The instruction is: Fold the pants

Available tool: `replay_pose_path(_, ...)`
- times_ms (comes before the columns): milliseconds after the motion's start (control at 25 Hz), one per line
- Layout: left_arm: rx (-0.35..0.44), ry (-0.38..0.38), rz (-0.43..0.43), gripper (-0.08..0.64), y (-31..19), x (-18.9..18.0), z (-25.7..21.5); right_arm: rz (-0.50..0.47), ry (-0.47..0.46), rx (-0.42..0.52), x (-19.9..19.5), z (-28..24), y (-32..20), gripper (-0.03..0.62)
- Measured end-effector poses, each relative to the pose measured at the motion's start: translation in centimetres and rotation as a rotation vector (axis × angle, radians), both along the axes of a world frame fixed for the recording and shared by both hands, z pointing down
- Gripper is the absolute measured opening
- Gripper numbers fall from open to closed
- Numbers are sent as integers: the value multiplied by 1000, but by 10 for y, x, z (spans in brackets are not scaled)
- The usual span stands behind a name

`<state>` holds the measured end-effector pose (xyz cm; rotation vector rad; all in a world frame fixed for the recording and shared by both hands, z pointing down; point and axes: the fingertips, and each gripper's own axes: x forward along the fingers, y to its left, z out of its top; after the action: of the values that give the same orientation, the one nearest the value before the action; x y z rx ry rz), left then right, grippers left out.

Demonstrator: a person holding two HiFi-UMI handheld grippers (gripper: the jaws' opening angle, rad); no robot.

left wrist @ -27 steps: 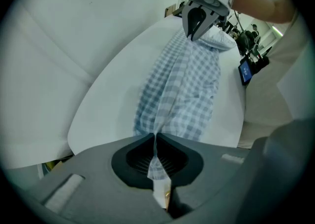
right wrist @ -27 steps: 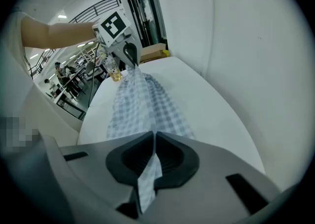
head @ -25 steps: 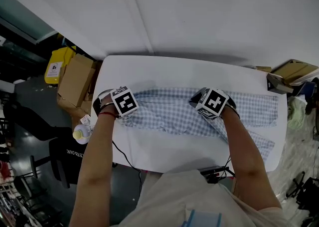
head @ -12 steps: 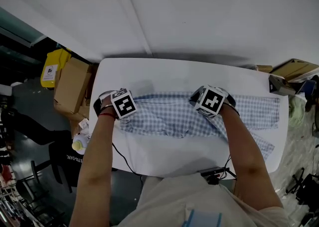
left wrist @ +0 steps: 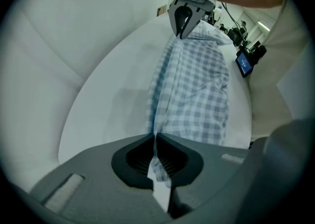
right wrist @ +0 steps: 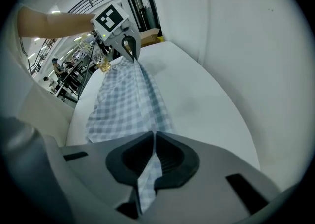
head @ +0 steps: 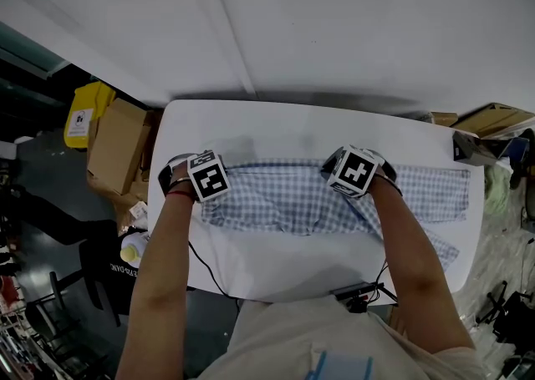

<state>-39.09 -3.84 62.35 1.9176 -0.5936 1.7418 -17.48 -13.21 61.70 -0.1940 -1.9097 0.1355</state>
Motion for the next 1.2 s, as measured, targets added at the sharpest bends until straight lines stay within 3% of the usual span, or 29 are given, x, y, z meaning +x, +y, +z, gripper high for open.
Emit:
replay_pose_path(320,30,-30,3,21,-5,-3,8,50,-27,-22,-8,1,-5,55)
replay_pose_path(560,132,-43,-21,29,-19,-4,1,54,-47,-24,-11,-4,-6,78)
replay_pose_path(1000,128,-4,-70,61,-16,2,-10,51,-66,-2,-11,-15,-5,109)
replay_pose_path(1200,162,-4,-66,66,-20,6,-21,54,-76,13,-11,-22,-4,118)
